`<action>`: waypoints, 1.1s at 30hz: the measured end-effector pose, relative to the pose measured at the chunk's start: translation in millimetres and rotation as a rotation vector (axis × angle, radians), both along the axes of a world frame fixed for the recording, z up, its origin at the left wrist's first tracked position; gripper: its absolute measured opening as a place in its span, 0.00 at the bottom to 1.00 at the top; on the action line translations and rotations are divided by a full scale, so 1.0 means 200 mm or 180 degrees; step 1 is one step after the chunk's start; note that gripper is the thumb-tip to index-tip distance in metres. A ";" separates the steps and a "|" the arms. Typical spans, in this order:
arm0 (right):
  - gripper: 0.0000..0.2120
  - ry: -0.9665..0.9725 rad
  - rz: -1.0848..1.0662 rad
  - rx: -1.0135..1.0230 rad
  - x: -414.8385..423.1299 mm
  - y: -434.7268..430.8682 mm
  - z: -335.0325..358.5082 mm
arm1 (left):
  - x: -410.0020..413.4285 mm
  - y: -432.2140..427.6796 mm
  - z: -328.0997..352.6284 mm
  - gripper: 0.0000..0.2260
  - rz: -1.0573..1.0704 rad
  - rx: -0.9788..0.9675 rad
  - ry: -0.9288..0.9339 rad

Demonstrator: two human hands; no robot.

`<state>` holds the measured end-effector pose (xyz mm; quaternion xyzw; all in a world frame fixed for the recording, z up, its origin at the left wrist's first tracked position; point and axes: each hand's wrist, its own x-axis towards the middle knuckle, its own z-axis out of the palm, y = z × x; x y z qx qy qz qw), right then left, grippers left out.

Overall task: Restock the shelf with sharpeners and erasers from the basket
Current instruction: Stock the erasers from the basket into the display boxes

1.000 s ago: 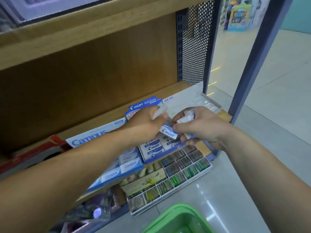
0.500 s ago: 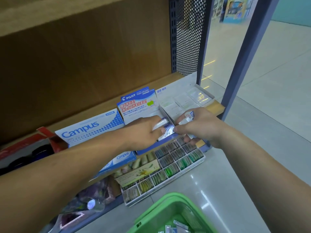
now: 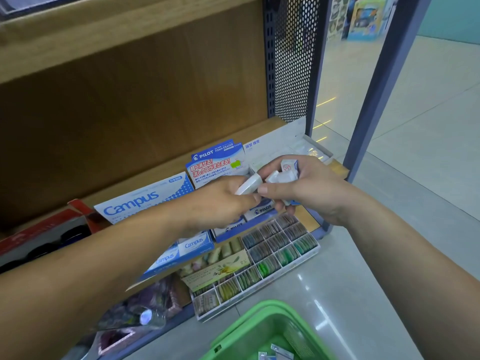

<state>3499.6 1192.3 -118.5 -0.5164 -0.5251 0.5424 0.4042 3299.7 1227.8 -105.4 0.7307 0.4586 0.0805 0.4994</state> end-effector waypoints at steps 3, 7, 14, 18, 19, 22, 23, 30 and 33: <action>0.08 -0.0064 -0.0090 0.0157 -0.02 0.01 0.01 | 0.00 -0.06 0.04 0.07 0.0027 -0.0323 -0.0249; 0.08 0.0000 -0.0052 0.0188 -0.04 0.00 0.01 | -0.02 -0.10 0.05 0.03 0.0129 -0.0260 -0.0228; 0.06 0.0125 -0.0085 -0.0037 -0.02 0.00 -0.03 | -0.03 -0.05 0.04 0.06 0.0368 0.0294 -0.0082; 0.08 0.0384 -0.0213 -0.0254 0.02 0.01 -0.05 | 0.01 0.02 0.06 0.08 0.0193 0.0588 -0.0012; 0.09 0.0426 -0.0346 -0.0295 0.03 0.02 -0.05 | 0.03 0.03 0.06 0.11 0.0177 0.0536 0.0013; 0.09 0.0281 -0.1204 -0.0367 0.13 0.05 -0.06 | 0.13 0.08 0.07 0.13 0.0240 0.0568 0.0173; 0.09 0.0195 -0.1536 -0.0339 0.17 0.05 -0.07 | 0.18 0.11 0.06 0.11 0.0325 0.0560 0.0108; 0.09 0.0002 -0.2359 -0.0172 0.36 0.05 -0.21 | 0.61 0.35 -0.04 0.06 0.1085 0.0748 -0.0441; 0.17 0.0059 -0.2083 -0.0172 0.35 0.09 -0.22 | 0.74 0.39 -0.14 0.06 0.1281 0.0630 -0.0611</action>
